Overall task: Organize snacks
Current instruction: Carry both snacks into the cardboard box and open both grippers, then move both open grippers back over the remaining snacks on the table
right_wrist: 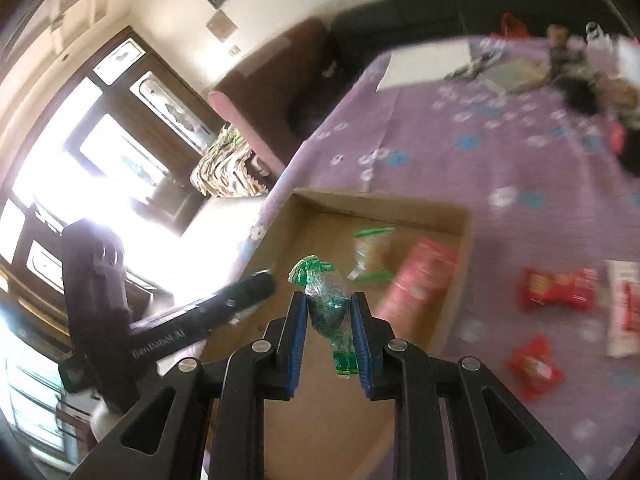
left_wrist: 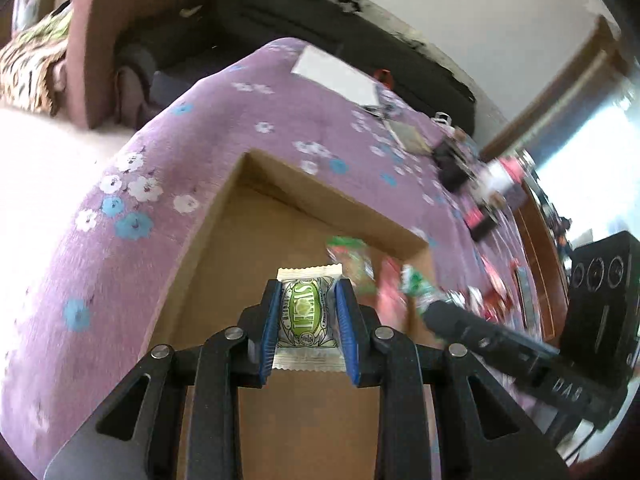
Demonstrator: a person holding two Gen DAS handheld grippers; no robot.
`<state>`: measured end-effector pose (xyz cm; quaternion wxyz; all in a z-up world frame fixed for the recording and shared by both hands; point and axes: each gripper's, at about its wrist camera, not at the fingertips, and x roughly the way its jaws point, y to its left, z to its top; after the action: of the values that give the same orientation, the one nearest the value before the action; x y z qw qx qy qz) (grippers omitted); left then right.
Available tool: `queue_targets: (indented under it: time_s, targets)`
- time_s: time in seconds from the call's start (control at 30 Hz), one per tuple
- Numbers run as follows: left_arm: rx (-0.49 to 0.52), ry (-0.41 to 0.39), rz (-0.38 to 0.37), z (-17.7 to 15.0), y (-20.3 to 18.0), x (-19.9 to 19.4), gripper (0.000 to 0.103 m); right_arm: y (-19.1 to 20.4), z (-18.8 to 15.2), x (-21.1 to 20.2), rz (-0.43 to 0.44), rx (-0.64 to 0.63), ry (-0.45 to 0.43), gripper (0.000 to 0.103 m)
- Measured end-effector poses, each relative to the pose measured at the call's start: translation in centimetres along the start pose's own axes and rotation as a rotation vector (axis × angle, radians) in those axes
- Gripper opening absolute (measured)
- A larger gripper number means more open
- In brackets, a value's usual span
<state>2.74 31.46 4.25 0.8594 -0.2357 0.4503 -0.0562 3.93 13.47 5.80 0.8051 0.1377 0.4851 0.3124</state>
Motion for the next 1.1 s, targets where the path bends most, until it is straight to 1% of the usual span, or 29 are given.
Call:
queue_targets:
  time_s: [0.1,0.13,0.23,0.27,0.33,0.4,0.43,0.47,0.5,0.63,0.73,0.77,0.83,0.9,1.0,1.07,1.1]
  targets:
    - [-0.038,0.008,0.003,1.1,1.5,1.2,0.025,0.0,1.1,3.6,-0.012,0.038,0.028,0.022]
    - [-0.052,0.012,0.011,1.4,2.0,1.7,0.025,-0.2,1.3,4.4,-0.015,0.048,0.034,0.022]
    - [-0.059,-0.011,0.047,1.8,2.5,1.8,0.025,-0.7,1.8,6.3,-0.030,0.077,0.048,0.022]
    - [-0.068,-0.013,0.046,1.9,2.7,1.8,0.026,-0.9,1.9,6.9,-0.033,0.084,0.049,0.022]
    - [-0.082,-0.015,0.032,2.0,3.0,1.8,0.034,-1.1,2.0,7.4,-0.027,0.093,0.051,0.026]
    - [-0.085,-0.013,0.022,2.0,3.0,1.8,0.037,-1.2,2.1,7.4,-0.016,0.099,0.052,0.027]
    - [-0.083,-0.014,0.026,2.0,3.0,1.7,0.037,-1.1,2.1,7.2,-0.016,0.094,0.045,0.032]
    - [-0.080,-0.017,0.036,1.9,2.9,1.5,0.037,-0.9,2.2,6.8,-0.020,0.082,0.032,0.036]
    - [-0.078,-0.020,0.039,1.8,2.8,1.3,0.037,-0.6,2.3,6.3,-0.027,0.067,0.016,0.041]
    - [-0.070,-0.032,0.044,1.0,2.0,-0.4,0.037,-0.1,2.0,3.3,-0.040,0.029,-0.032,0.042]
    - [-0.039,-0.049,0.055,0.0,0.4,-2.3,0.037,-0.7,1.4,0.8,-0.042,0.023,-0.065,0.042]
    - [-0.026,-0.054,0.053,-0.3,-0.2,-2.9,0.039,-1.2,1.0,-0.3,-0.042,0.022,-0.075,0.042]
    - [0.004,-0.065,0.038,-1.5,-2.1,-4.3,0.058,-2.3,0.4,-2.2,-0.045,0.027,-0.091,0.042]
    - [0.032,-0.074,0.015,-2.6,-4.0,-5.4,0.064,-3.9,-0.9,-4.9,-0.063,0.031,-0.112,0.042]
    - [0.084,-0.044,-0.042,-4.7,-7.4,-6.3,0.065,-6.7,-2.8,-8.7,-0.101,0.042,-0.137,0.043]
    - [0.110,-0.020,-0.068,-6.0,-9.4,-6.2,0.070,-8.8,-4.2,-11.1,-0.129,0.058,-0.147,0.046]
    - [0.132,-0.003,-0.081,-7.0,-10.7,-5.9,0.073,-10.1,-5.0,-12.4,-0.148,0.071,-0.151,0.049]
